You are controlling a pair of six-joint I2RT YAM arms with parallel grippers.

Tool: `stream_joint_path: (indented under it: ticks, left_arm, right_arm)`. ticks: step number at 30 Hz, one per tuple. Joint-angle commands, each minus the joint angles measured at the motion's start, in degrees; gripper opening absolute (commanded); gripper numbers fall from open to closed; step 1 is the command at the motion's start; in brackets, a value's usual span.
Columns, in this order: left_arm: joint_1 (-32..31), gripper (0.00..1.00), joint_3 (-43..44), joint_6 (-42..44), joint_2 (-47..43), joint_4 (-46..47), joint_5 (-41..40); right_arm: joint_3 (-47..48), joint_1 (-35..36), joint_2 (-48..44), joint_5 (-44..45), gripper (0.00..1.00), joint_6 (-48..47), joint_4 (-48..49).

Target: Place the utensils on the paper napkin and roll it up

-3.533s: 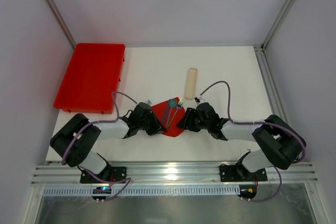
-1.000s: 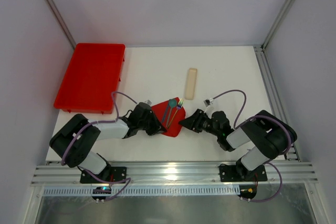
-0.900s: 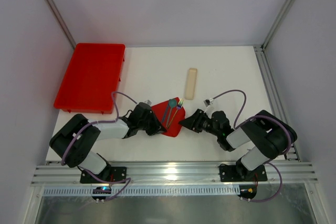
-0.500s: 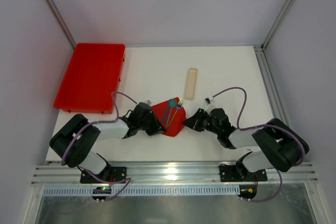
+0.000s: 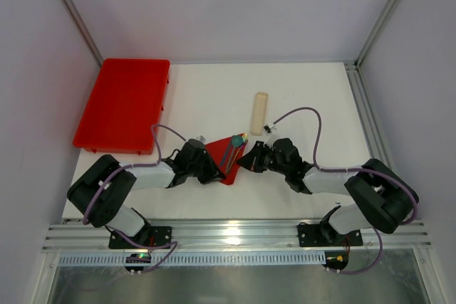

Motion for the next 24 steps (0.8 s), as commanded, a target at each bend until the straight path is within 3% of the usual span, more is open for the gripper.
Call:
stream_joint_path:
  ticks: [1,24]
  left_arm:
    - [-0.22,0.0,0.67,0.92,-0.98,0.35,-0.91]
    - [-0.22,0.0,0.76,1.09,-0.89,-0.17,-1.08]
  right_arm:
    - [3.79,0.83,0.24,1.52,0.04,-1.41,-0.91]
    - [13.02,2.15,10.08,0.46,0.04,-1.24,-0.83]
